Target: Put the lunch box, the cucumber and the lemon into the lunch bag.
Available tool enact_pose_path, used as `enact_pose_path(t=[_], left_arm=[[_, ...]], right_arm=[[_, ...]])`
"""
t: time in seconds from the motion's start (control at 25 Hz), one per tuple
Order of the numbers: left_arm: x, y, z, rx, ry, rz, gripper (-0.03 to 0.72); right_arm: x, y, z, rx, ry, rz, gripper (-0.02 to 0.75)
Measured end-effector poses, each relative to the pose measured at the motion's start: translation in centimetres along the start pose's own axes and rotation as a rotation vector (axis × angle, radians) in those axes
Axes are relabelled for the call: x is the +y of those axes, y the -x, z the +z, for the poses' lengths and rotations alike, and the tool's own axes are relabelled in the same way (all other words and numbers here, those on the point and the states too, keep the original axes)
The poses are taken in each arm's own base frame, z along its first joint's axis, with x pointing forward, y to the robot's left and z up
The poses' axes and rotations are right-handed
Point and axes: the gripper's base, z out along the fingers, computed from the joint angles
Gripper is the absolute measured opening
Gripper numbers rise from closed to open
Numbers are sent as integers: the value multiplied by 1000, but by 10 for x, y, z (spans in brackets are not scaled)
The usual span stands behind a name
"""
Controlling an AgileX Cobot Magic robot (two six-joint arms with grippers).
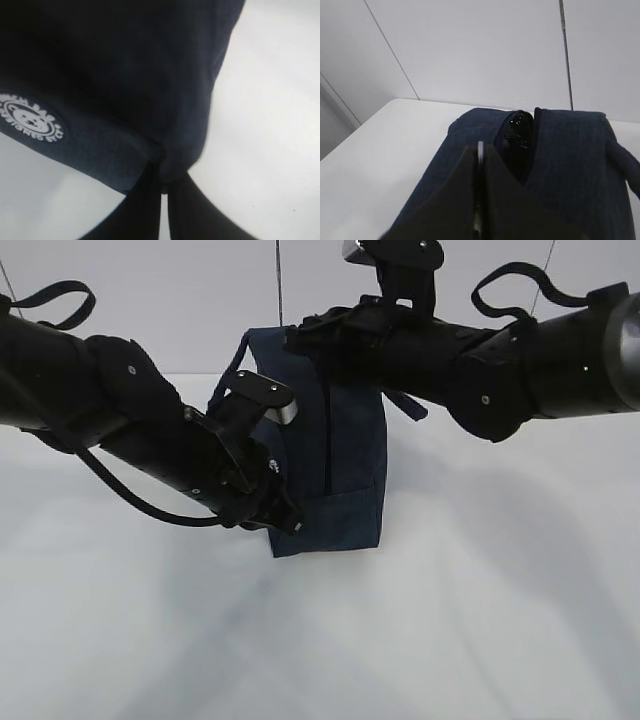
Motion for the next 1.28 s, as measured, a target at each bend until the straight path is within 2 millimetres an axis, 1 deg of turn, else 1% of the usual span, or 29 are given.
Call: enact_pose_path(t=[0.24,0.36,0.68,0.8,0.88,1.08,1.28], left_arm=[[0,0,0,0,0,0,-10],[0,0,0,2,2,6,-10],[0,-1,0,9,0,15,-10],[0,-1,0,16,-1,25,-10],[0,-3,0,28,-3,42,-10],[0,-4,0,47,-4,72,-10],[0,-5,0,57,-4,89,-10]], right_arm=[[1,8,4,3,-6,-1,0],[3,17,8,-2,-10,-1,0],[4,27,27,15,-27,-2,0],[0,30,34,37,-46,-7,0],[-6,31,38,57,-66,-8,0],[-21,37,38,72,-107,-3,0],[-21,38,38,73,-110,-2,0]])
